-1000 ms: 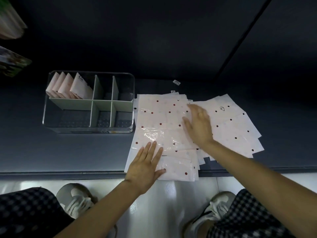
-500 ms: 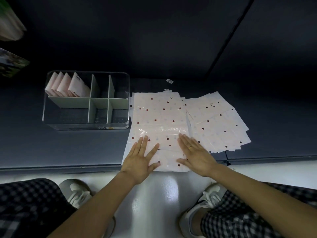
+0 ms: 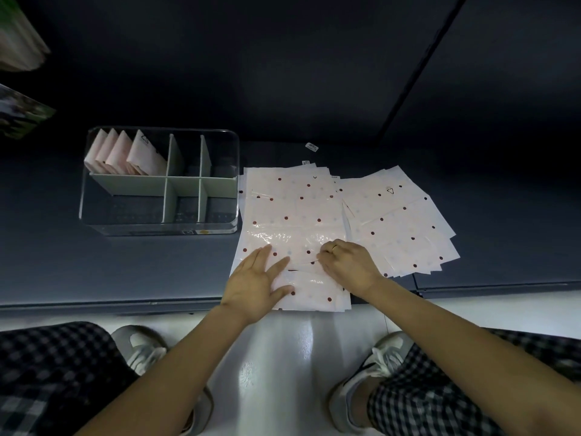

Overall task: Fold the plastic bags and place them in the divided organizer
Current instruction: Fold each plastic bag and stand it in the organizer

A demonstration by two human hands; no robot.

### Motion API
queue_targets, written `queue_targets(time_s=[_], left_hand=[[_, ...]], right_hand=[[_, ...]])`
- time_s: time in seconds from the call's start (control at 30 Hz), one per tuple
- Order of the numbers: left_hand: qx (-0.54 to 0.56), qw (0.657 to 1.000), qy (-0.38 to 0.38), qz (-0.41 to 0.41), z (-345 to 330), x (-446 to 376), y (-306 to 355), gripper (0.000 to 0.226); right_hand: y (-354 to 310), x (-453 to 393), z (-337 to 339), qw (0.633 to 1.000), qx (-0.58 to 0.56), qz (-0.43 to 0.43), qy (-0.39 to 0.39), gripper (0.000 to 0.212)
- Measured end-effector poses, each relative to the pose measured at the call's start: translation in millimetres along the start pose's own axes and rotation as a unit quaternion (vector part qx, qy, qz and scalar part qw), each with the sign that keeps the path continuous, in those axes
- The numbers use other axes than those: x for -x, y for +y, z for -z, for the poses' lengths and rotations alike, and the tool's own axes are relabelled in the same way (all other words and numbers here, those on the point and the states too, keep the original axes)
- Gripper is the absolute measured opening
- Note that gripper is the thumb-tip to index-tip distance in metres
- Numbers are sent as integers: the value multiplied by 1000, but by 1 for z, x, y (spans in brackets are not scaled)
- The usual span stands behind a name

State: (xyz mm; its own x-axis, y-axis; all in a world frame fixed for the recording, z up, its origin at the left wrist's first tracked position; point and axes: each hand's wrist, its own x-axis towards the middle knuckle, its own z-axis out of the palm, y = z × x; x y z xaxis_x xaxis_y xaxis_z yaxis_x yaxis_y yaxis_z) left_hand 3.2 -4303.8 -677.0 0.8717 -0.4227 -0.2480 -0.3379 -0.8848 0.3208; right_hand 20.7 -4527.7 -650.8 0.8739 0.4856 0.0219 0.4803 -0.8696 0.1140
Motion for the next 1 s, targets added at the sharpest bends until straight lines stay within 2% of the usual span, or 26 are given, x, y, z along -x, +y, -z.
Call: queue_targets(time_s=[0.1,0.17,0.27,0.33,0.4,0.5,0.63,0.77,0.87,0.93,1.0], left_hand=[[58,997,40,11,8,-4,-2,63],[91,994,66,12,14,-4,-7,61],[166,983,74,33,23,-3,-18,55],[200,976,68,49,27,-1,-24,45],[225,971,55,66,29,0,-29,33],[305,944,56,112,30,-1,-30,25],[412,896,68,150,31,-7,-25,38],[407,898,56,158,25,-14,-23,54],[378,909,65,162,22,-18,-17,57],[307,932,99,164,20,-17,-9,55],[195,955,173,139,17,-13,3,50]], right_hand=[[0,-2,5,999,-38,-22,5,17],[2,-2,8,992,-120,-31,-9,6],[11,2,22,971,-210,-37,-113,21],[16,6,32,950,-264,-28,-165,17],[21,8,37,927,-326,-25,-185,9],[25,5,42,893,-405,-57,-189,7],[32,-11,29,884,-407,-166,-157,12],[36,-22,11,882,-371,-240,-166,17],[34,-26,0,881,-347,-271,-173,20],[30,-28,-4,881,-335,-288,-170,20],[29,-30,-6,883,-325,-296,-167,21]])
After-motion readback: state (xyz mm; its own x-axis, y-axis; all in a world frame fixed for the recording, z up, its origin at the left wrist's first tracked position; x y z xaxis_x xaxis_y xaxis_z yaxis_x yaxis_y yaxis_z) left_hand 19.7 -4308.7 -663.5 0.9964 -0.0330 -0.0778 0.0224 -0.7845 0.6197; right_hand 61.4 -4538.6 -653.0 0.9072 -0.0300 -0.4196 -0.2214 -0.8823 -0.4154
